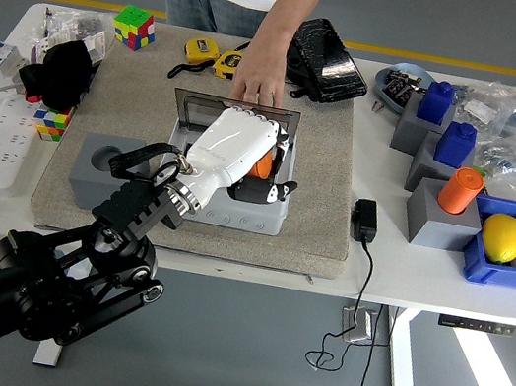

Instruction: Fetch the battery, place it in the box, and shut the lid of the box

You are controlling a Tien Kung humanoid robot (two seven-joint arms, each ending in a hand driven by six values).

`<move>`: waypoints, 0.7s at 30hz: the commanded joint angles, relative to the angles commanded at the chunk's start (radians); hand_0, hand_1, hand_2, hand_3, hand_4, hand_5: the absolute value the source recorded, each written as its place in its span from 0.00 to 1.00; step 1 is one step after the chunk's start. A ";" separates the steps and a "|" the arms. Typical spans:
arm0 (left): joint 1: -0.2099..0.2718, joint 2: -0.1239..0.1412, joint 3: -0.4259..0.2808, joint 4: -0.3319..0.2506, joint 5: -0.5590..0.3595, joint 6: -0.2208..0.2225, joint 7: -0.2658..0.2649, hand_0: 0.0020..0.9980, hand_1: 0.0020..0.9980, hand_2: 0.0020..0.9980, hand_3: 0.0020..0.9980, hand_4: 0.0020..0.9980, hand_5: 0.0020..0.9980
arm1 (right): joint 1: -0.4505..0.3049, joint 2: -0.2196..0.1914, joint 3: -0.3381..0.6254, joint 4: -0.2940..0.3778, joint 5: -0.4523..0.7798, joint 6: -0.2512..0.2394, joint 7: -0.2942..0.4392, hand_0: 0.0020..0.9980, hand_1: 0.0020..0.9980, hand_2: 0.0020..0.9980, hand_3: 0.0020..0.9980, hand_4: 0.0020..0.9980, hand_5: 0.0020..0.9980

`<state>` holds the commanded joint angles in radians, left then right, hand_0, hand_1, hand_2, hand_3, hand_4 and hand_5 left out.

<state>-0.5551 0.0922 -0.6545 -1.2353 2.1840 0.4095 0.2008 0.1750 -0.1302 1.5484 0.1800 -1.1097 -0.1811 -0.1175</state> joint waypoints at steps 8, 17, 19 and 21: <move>-0.058 -0.029 0.031 0.100 -0.093 0.039 -0.029 0.06 0.07 0.10 0.09 0.70 0.25 | 0.006 0.001 -0.002 0.000 -0.005 -0.001 -0.002 0.82 0.76 0.74 0.80 1.00 1.00; -0.118 -0.060 0.054 0.157 -0.110 0.040 -0.034 0.06 0.07 0.10 0.09 0.70 0.25 | 0.012 -0.001 -0.009 0.000 -0.006 0.000 -0.002 0.82 0.76 0.74 0.79 1.00 1.00; -0.121 -0.063 0.058 0.163 -0.109 0.039 -0.034 0.06 0.07 0.10 0.09 0.70 0.25 | 0.013 -0.001 -0.010 0.000 -0.006 0.000 -0.002 0.82 0.76 0.74 0.79 1.00 1.00; -0.121 -0.066 0.062 0.173 -0.113 0.044 -0.041 0.06 0.07 0.10 0.09 0.70 0.25 | 0.013 0.000 -0.011 0.000 -0.006 0.000 -0.002 0.82 0.76 0.74 0.79 1.00 1.00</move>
<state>-0.6764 0.0264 -0.5922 -1.0622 2.0706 0.4533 0.1599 0.1884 -0.1306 1.5377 0.1800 -1.1157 -0.1807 -0.1198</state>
